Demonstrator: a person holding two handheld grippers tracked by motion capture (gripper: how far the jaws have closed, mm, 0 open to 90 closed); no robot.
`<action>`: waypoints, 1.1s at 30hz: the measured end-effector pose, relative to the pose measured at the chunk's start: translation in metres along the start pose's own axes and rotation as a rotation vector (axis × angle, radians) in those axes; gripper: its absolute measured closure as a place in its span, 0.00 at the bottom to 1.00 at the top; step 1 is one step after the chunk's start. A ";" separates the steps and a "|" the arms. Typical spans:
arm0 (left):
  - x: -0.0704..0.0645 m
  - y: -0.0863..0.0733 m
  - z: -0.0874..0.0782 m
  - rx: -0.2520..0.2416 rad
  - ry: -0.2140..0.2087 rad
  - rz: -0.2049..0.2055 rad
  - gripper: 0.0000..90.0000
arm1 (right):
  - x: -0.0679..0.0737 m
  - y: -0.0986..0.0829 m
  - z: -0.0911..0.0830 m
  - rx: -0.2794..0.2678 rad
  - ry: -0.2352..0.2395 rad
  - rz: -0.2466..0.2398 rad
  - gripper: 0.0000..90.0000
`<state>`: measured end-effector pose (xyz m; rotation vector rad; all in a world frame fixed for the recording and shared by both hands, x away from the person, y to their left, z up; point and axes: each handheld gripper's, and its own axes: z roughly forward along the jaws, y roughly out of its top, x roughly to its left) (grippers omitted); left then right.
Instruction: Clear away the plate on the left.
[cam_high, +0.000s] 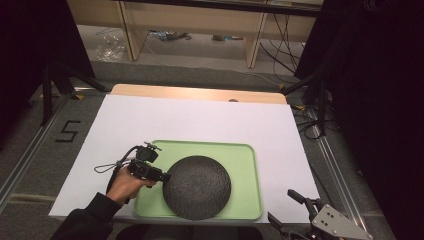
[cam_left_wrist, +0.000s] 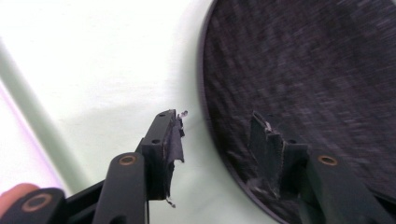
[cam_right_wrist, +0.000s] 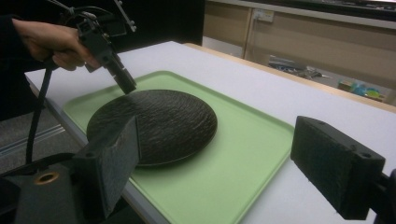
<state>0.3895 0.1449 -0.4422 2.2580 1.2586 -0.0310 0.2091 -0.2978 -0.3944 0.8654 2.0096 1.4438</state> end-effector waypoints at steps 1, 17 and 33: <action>0.000 0.000 0.000 0.000 0.000 0.000 0.55 | 0.000 0.000 0.000 0.000 0.000 0.000 0.19; 0.004 -0.016 -0.023 -0.134 -0.018 -0.023 0.39 | 0.000 0.000 0.000 0.001 -0.002 0.002 0.19; 0.004 -0.031 -0.046 -0.298 0.055 0.031 0.32 | 0.000 0.000 0.000 0.001 -0.006 0.002 0.19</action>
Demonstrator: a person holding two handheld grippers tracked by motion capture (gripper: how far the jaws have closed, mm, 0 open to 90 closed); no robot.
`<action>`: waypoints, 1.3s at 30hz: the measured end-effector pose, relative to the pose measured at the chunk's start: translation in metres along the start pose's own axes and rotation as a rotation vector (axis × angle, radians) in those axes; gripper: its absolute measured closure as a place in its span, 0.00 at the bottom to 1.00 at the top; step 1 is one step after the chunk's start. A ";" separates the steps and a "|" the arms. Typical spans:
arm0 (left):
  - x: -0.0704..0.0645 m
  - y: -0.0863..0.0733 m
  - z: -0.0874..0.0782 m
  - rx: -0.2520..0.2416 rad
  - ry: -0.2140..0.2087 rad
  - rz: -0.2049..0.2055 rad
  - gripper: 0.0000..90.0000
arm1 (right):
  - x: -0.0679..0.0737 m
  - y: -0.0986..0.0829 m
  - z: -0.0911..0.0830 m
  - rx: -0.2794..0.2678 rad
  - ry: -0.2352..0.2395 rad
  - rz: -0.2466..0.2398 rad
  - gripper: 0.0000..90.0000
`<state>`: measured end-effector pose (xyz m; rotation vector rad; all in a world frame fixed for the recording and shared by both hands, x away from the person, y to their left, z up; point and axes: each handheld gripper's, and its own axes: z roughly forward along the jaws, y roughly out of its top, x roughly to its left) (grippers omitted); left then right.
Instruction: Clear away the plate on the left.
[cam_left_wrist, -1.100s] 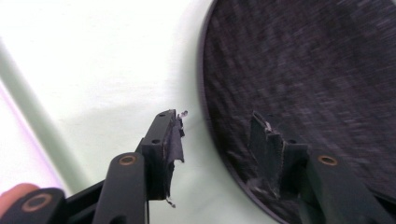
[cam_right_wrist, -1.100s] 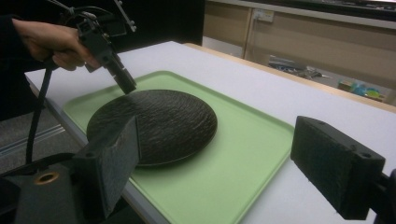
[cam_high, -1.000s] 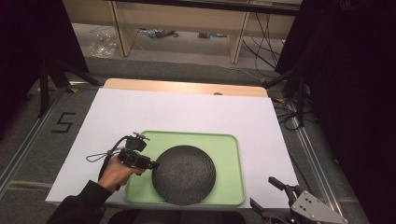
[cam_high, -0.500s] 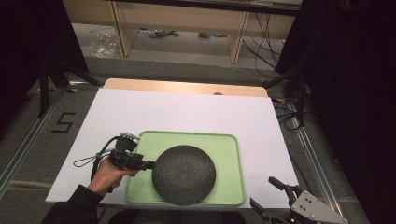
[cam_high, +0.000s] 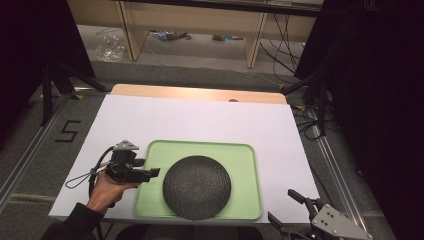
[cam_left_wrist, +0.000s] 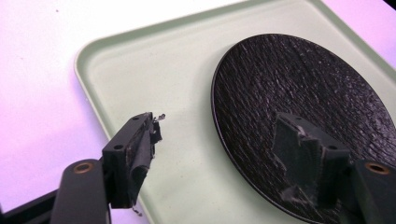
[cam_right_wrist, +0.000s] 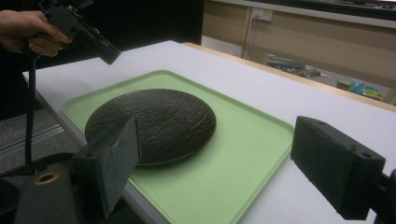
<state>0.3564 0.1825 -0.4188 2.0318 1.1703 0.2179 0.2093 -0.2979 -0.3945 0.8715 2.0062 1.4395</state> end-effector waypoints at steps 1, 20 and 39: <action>-0.001 -0.002 -0.001 -0.002 0.001 0.003 0.32 | 0.000 0.000 0.000 0.000 0.000 0.000 0.19; -0.016 -0.017 -0.025 -0.141 -0.047 0.035 0.29 | 0.000 0.000 0.000 0.000 -0.004 -0.001 0.19; -0.036 -0.029 -0.042 -0.210 -0.041 0.077 0.27 | 0.000 0.000 0.000 -0.001 -0.002 0.000 0.19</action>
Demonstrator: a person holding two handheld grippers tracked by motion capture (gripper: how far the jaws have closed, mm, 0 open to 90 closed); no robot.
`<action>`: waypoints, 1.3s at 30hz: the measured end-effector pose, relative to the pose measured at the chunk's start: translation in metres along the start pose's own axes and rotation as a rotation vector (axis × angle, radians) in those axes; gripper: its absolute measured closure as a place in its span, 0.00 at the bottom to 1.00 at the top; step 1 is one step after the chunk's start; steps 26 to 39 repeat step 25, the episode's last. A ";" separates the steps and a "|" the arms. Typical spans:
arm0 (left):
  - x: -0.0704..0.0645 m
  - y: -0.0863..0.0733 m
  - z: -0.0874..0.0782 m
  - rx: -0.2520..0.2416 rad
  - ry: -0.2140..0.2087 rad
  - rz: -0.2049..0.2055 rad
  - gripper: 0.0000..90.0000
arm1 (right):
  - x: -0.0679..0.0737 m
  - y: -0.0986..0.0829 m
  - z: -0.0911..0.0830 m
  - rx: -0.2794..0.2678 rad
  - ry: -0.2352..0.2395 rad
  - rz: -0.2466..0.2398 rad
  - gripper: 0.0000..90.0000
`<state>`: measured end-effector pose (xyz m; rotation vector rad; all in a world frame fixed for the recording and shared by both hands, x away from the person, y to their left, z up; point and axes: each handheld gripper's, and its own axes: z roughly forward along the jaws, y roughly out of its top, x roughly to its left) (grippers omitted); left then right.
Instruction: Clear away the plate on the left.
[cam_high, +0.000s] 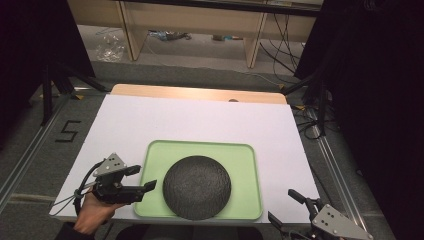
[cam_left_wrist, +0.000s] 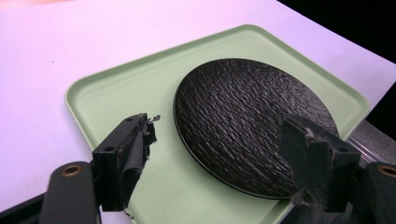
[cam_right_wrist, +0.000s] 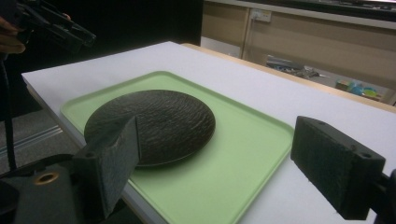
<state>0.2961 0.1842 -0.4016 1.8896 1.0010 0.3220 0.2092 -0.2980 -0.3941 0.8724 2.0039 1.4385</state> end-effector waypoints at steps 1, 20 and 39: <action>0.000 0.000 0.000 0.000 0.000 0.000 0.27 | 0.000 0.000 0.000 0.000 0.000 0.000 0.19; -0.007 -0.007 -0.006 0.038 0.017 0.010 0.27 | 0.000 0.000 -0.001 0.001 0.007 -0.004 0.19; -0.007 -0.007 -0.005 0.034 0.020 -0.009 0.27 | 0.000 0.000 0.000 -0.003 0.005 -0.005 0.19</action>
